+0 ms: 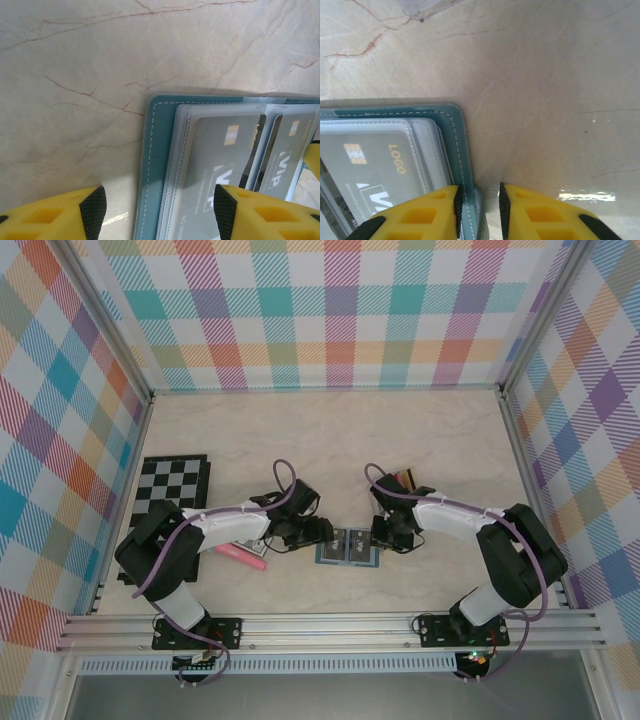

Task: Put the credit cards into the card holder
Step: Close the card holder at the bottom-center of the table.

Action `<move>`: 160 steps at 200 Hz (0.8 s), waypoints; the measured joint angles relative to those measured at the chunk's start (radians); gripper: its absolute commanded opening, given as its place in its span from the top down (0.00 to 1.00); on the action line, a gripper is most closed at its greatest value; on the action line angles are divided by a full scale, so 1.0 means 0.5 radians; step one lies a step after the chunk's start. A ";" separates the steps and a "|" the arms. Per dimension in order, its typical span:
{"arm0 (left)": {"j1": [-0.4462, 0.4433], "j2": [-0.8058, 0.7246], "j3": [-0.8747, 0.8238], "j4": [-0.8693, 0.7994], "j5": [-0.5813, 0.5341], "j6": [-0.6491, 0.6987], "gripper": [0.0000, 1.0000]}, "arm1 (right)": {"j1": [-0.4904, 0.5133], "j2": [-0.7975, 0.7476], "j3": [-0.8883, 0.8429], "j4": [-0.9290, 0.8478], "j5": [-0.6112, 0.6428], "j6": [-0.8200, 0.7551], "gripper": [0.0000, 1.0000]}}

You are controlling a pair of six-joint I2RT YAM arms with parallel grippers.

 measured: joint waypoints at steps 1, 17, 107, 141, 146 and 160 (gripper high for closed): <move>0.001 0.000 0.000 0.000 0.001 -0.001 0.43 | 0.000 0.001 0.000 0.002 -0.001 0.001 0.76; 0.009 0.002 0.000 0.008 0.026 -0.024 0.48 | 0.000 0.002 0.000 0.017 -0.018 -0.003 0.79; 0.001 0.002 -0.031 0.115 0.117 -0.046 0.61 | -0.001 0.005 -0.001 0.034 -0.040 -0.002 0.81; 0.000 -0.120 -0.028 0.121 0.161 -0.038 0.63 | -0.001 0.005 -0.001 0.036 -0.041 -0.002 0.81; -0.002 -0.133 -0.024 0.126 0.172 -0.036 0.64 | -0.001 0.005 -0.001 0.036 -0.041 -0.002 0.81; -0.003 -0.143 -0.010 0.149 0.199 -0.028 0.68 | -0.001 0.005 0.000 0.037 -0.041 -0.002 0.81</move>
